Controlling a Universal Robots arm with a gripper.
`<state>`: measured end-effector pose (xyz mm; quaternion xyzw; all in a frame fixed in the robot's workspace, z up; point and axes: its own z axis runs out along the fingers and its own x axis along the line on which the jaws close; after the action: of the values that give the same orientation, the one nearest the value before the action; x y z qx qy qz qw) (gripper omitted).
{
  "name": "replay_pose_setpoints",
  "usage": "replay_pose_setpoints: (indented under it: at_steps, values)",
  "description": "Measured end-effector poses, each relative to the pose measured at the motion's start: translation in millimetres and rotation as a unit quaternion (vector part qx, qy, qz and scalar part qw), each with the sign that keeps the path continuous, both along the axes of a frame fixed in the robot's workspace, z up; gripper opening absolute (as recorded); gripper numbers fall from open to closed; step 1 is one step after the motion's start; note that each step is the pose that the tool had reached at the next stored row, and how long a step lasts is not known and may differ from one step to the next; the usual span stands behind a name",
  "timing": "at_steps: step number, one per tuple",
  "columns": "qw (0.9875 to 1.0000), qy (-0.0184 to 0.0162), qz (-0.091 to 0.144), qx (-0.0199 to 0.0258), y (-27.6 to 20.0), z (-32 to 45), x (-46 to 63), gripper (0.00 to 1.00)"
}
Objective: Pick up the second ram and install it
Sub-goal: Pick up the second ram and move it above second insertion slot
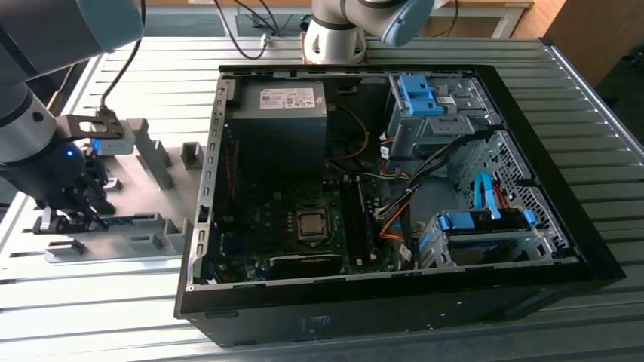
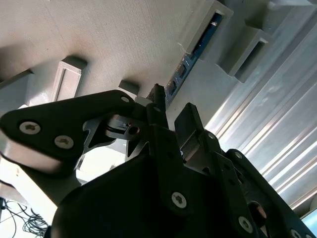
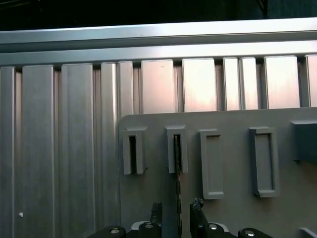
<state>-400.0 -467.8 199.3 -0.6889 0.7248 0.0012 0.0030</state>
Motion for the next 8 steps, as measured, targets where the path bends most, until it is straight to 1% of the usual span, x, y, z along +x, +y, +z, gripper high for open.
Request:
replay_pose_setpoints:
  at_steps: [2,5,6,8]
  values:
    - [1.0000,-0.0007,0.000,0.0002,0.1,-0.9,-0.2,0.36]
    - [1.0000,-0.0008,0.000,0.0002,0.1,-0.9,-0.3,0.35]
    - [1.0000,-0.0009,0.000,0.0002,0.1,-0.9,-0.3,0.27]
    - [1.0000,-0.0015,0.000,0.0006,0.1,-1.3,-1.2,0.27]
